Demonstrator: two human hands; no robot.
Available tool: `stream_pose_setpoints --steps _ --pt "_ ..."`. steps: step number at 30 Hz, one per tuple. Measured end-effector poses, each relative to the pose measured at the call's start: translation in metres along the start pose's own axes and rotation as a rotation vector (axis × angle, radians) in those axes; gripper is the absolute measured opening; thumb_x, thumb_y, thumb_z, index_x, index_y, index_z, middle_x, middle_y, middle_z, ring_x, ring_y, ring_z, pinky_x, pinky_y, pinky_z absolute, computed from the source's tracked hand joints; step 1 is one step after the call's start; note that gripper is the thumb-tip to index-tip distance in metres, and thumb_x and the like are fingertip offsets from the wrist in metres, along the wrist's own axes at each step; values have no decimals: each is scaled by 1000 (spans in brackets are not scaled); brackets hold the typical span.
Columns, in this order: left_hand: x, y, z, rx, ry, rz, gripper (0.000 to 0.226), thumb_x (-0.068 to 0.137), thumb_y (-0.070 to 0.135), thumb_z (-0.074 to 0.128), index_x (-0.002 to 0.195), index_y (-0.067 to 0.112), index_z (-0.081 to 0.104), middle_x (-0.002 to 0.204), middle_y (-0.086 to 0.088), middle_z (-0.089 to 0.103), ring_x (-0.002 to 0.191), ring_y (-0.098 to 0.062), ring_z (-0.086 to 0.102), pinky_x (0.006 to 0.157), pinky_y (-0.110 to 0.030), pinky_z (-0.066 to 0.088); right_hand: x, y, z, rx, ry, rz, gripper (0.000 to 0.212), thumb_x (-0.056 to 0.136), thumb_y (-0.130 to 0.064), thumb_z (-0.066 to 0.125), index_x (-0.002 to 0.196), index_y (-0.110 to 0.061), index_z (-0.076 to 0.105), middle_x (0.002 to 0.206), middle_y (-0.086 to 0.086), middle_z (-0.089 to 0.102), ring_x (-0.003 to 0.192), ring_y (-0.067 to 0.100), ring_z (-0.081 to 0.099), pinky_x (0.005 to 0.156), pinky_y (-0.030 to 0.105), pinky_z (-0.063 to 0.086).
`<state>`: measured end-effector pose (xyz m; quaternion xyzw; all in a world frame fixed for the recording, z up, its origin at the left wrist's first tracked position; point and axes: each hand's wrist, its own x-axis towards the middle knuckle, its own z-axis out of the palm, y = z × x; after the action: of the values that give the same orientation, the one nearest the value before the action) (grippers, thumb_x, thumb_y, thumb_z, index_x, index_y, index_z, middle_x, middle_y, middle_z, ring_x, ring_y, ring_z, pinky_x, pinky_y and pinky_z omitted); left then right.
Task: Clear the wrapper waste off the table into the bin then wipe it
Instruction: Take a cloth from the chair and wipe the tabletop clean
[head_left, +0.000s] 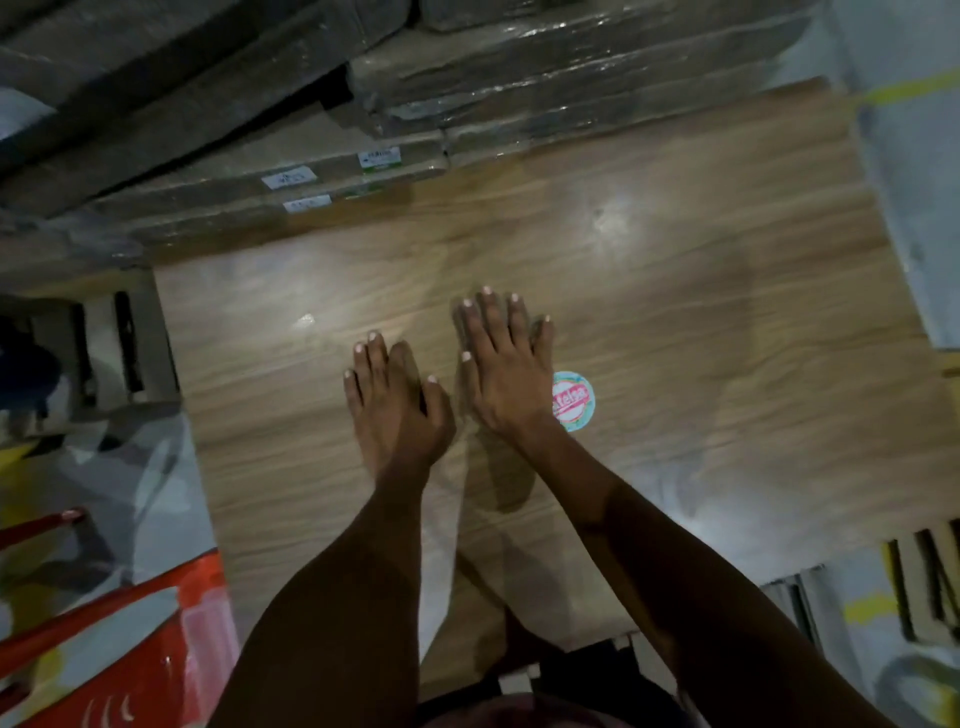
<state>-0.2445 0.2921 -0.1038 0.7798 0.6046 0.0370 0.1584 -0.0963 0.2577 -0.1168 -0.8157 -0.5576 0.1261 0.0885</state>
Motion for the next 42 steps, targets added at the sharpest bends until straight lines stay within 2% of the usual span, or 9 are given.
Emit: stream_pose_setpoints --steps 7,13,20,22,26,31,35,39,42 --pt "1 1 -2 -53 -9 -49 62 97 42 45 154 19 34 170 -5 17 158 -20 4 128 -45 9 49 18 -11 10 16 218 65 102 -41 26 165 -25 15 173 4 8 159 36 8 121 68 12" --pt "2 4 -1 -51 26 -56 61 94 42 42 151 20 38 168 -8 23 158 -23 10 127 -47 12 64 -3 -7 -16 -13 -92 64 103 -41 33 164 -25 19 173 2 12 158 35 13 121 67 13" --pt "1 1 0 -78 47 -47 60 96 43 41 152 19 39 168 -7 23 158 -22 11 127 -46 11 104 1 -14 30 36 158 67 102 -41 28 165 -23 13 174 6 6 159 38 6 122 67 11" --pt "1 -1 2 -81 57 -43 61 96 43 41 152 19 38 168 -7 22 158 -22 11 127 -47 11 108 -8 -12 12 25 126 67 103 -41 27 165 -24 11 174 6 5 159 38 5 122 69 9" --pt "1 -1 1 -74 42 -43 61 97 42 42 153 19 39 169 -7 21 158 -21 9 128 -45 10 113 -13 -4 -59 -10 -100 64 104 -42 26 165 -25 14 174 3 8 159 36 8 122 68 12" --pt "3 -5 4 -40 35 -29 61 97 44 40 153 18 41 169 -7 21 158 -22 10 128 -43 8 134 -5 -6 -22 71 27 64 103 -40 30 164 -24 19 173 4 11 158 36 12 123 61 17" --pt "3 -7 6 -30 44 -30 61 97 43 41 152 18 41 168 -7 22 158 -22 11 128 -43 8 139 -34 -3 13 113 206 65 102 -40 32 164 -25 17 173 3 9 158 37 10 123 64 11" --pt "4 -6 6 -23 61 -21 61 97 43 42 152 17 43 167 -8 24 157 -23 13 127 -45 11 140 -43 1 9 74 10 63 104 -42 31 164 -28 19 173 0 12 159 34 12 122 67 12" --pt "3 -6 7 -20 68 -18 60 97 43 41 150 16 44 167 -9 26 157 -25 15 126 -46 14 143 -26 0 3 97 16 63 103 -41 31 164 -27 21 173 1 14 158 34 13 123 64 15"
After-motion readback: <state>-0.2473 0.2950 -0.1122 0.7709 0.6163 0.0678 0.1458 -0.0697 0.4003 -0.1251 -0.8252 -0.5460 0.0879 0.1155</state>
